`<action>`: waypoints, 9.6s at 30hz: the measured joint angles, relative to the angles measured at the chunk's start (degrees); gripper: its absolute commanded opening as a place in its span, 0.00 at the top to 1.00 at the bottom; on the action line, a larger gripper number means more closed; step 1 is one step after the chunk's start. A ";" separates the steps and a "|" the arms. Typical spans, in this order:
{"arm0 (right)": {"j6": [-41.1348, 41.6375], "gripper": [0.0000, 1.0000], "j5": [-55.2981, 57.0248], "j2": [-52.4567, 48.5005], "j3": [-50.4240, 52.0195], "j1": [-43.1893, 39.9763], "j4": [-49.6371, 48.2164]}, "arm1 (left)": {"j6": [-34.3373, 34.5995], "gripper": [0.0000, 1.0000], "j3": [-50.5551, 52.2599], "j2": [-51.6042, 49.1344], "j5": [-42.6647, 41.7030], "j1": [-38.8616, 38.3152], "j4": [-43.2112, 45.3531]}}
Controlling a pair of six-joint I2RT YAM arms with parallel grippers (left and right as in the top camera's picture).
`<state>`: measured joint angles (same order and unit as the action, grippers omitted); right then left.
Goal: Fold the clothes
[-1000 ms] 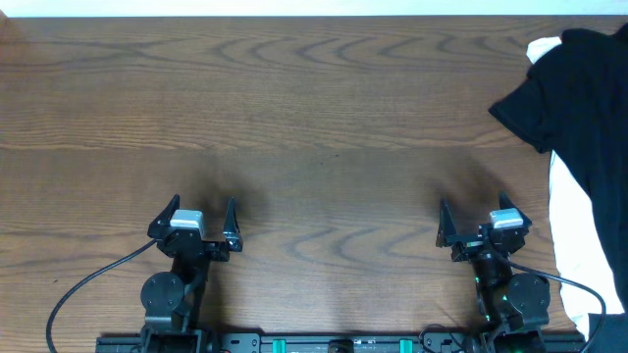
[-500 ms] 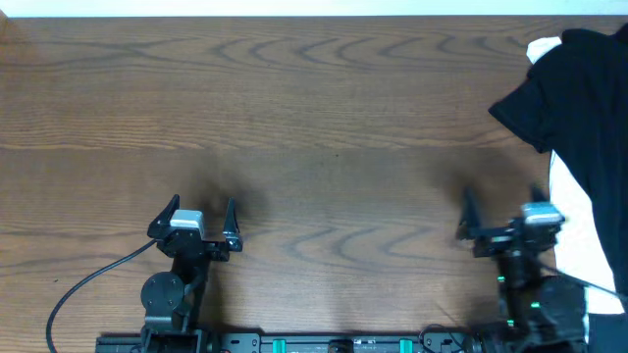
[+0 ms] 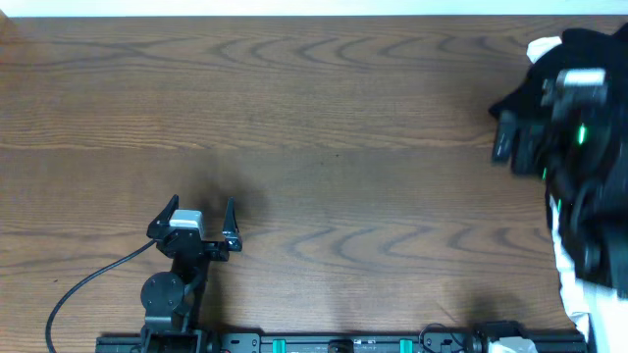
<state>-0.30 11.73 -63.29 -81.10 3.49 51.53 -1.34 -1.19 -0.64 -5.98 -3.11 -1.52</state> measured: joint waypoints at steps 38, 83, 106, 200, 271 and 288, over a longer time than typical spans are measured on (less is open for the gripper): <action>8.20 0.36 -12.61 -62.77 -11.76 -18.62 -22.14 | -0.02 0.02 0.00 0.02 0.00 0.00 0.00; 3.72 0.99 -13.99 -28.83 -14.82 -11.56 -19.37 | -0.02 0.02 -0.02 0.02 0.00 0.00 0.00; 3.10 0.99 -28.35 -51.63 -14.82 31.69 -27.23 | -0.02 0.02 -0.02 0.02 0.00 0.00 0.00; 6.03 0.14 -24.96 -37.31 6.14 -21.64 2.21 | -0.70 0.02 -21.49 -17.53 -7.65 0.00 -3.37; 5.97 0.01 -25.00 -37.33 6.27 -21.64 1.53 | 22.75 0.94 -96.56 -128.72 13.38 4.57 -44.52; 5.97 0.01 -25.00 -37.33 6.27 -21.64 1.53 | 24.85 0.72 -95.91 -111.10 8.92 2.43 -44.52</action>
<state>5.67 -13.28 -100.62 -74.83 -18.15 53.06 23.51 -97.10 -111.74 2.94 -0.69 -46.04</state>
